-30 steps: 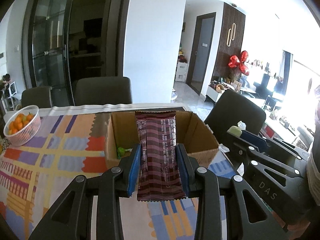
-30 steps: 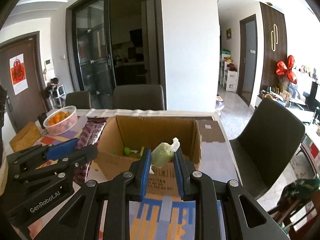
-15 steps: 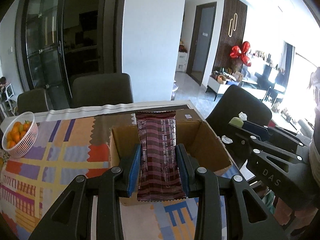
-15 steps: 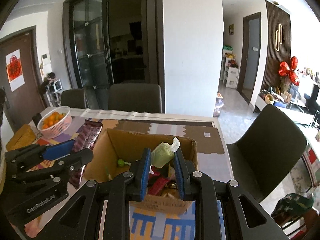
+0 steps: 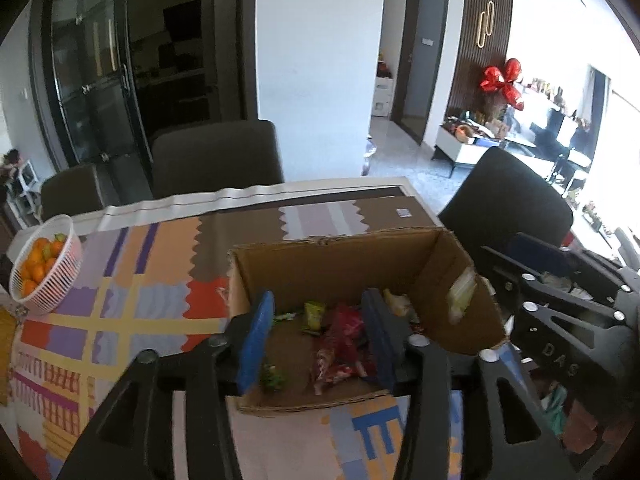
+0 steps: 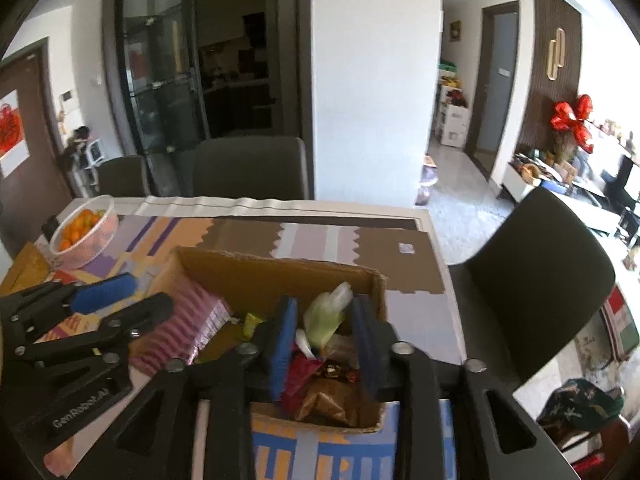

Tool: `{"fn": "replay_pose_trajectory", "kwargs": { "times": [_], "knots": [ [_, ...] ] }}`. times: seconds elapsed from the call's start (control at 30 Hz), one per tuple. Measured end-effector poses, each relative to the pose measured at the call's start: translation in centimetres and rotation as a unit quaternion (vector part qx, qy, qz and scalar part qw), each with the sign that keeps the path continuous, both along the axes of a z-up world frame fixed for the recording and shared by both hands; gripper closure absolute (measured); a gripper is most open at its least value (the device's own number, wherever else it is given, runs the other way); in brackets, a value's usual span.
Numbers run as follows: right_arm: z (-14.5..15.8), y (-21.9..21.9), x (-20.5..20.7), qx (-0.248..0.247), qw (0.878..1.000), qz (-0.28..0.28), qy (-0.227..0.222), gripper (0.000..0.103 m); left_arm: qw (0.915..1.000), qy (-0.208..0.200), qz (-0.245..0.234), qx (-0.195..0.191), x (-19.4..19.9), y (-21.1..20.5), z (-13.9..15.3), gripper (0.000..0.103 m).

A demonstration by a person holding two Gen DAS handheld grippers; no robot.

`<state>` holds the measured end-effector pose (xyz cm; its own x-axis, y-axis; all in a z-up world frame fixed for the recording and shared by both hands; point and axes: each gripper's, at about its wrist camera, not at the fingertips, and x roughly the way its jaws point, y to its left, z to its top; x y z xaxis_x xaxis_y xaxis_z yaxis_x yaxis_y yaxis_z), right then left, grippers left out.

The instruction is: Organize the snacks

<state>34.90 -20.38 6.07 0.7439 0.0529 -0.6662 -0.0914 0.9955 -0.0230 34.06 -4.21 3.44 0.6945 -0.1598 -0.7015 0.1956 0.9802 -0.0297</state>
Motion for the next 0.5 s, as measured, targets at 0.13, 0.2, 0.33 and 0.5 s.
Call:
{"fn": "replay_pose_trajectory", "kwargs": {
  "times": [0.13, 0.2, 0.33, 0.5],
  "knots": [
    [0.0, -0.3, -0.8, -0.006, 1.000, -0.012, -0.005, 0.057, 0.9999, -0.008, 0.008, -0.002, -1.3, 0.7, 0.1, 0.052],
    [0.0, -0.4, -1.7, -0.010, 1.000, -0.014, -0.009, 0.056, 0.9997, -0.019, 0.012, 0.000, -2.5, 0.9, 0.2, 0.052],
    [0.4, -0.5, -4.0, -0.017, 0.999, -0.018, -0.030, 0.048, 0.9990, -0.040, 0.021, 0.005, -4.7, 1.3, 0.6, 0.049],
    [0.9, -0.5, -7.3, -0.006, 0.999, -0.012, -0.047, 0.044, 0.9978, -0.062, 0.025, 0.005, -8.0, 1.7, 1.2, 0.046]
  ]
}}
